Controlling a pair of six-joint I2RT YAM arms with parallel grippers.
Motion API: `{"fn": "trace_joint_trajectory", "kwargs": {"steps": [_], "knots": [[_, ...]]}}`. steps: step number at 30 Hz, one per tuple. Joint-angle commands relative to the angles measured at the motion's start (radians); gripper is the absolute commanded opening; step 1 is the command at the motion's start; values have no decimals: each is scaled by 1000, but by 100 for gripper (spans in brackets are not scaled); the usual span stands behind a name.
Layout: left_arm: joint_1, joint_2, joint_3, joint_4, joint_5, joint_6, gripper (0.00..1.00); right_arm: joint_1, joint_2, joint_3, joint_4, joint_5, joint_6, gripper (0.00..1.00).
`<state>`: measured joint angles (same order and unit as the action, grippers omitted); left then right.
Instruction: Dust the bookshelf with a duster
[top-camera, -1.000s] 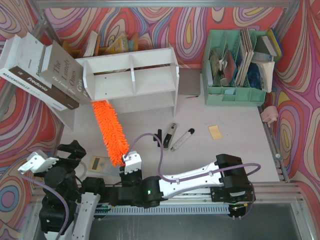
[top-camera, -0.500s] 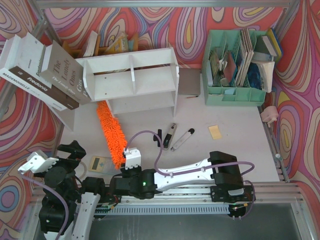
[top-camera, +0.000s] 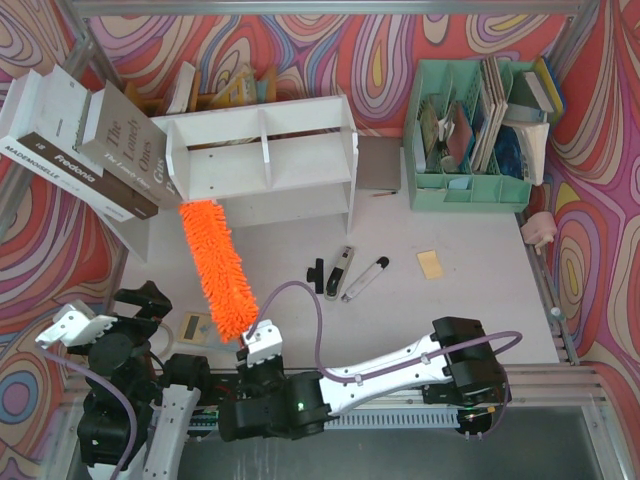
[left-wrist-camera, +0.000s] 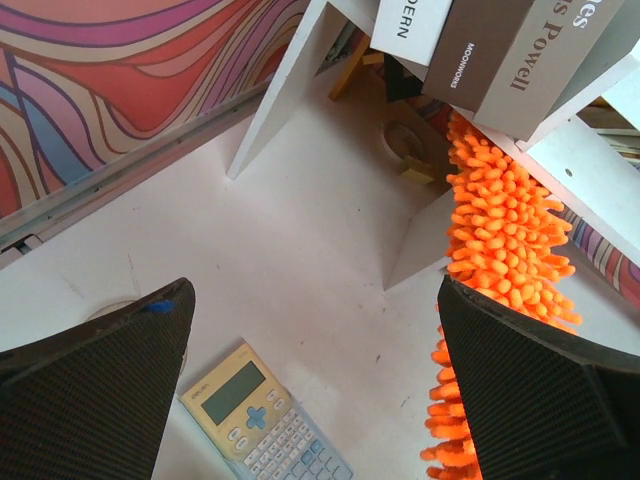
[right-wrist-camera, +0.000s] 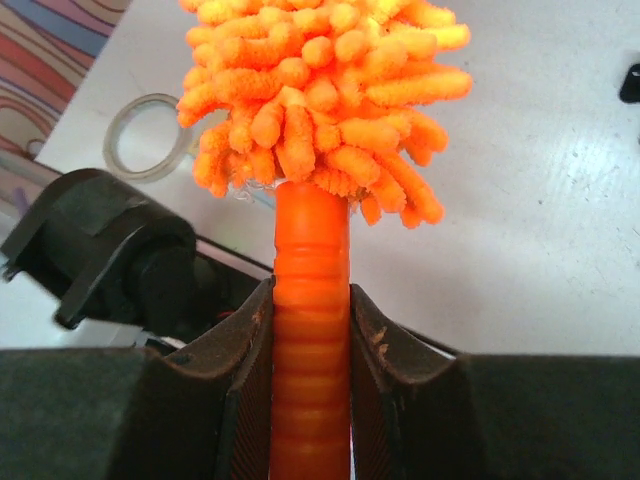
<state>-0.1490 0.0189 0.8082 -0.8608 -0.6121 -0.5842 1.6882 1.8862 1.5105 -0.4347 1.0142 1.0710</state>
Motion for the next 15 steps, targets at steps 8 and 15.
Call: {"fn": "trace_joint_trajectory", "kwargs": {"steps": [8, 15], "knots": [[-9, -14, 11, -3, -19, -6, 98, -161, -18, -29, -109, -178, 156, 0], [-9, -14, 9, -1, -20, -5, 99, -207, 17, -18, -114, -294, 153, 0]]}}
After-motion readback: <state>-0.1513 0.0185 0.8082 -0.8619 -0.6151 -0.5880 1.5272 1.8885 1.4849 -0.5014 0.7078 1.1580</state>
